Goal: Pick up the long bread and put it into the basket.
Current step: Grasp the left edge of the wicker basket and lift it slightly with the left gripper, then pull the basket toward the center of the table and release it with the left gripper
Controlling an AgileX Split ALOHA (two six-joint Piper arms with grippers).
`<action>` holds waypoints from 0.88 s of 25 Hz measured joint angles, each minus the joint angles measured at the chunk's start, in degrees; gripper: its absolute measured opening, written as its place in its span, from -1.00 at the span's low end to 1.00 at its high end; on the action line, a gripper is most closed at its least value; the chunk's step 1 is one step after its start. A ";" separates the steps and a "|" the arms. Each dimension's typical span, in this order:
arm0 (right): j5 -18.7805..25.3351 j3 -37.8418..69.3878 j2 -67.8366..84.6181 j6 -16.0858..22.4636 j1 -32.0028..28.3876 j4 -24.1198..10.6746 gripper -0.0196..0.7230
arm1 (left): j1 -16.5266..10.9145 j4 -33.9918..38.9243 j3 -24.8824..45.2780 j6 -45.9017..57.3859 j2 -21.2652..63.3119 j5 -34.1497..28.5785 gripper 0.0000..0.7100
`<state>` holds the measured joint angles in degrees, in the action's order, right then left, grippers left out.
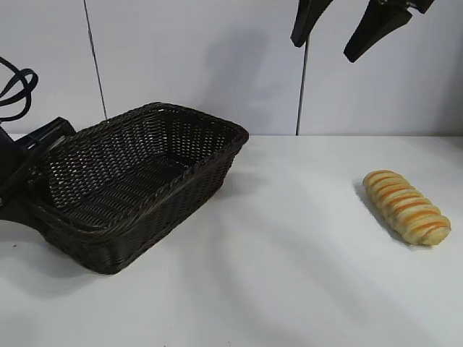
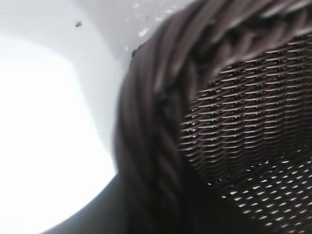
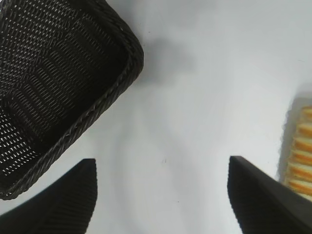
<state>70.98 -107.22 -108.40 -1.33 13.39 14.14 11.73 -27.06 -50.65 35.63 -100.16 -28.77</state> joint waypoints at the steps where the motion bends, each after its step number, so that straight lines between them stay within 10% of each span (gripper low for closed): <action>1: 0.00 0.00 0.00 0.00 0.00 0.00 0.51 | 0.00 -0.53 0.00 -0.28 0.00 -0.30 -0.73; 22: 0.05 0.00 0.00 0.00 0.00 0.00 0.51 | -3.98 -2.44 -15.60 -28.29 -4.64 -22.06 -0.73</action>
<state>71.03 -107.22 -108.40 -1.33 13.39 14.14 7.75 -29.50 -66.25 7.34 -104.80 -50.83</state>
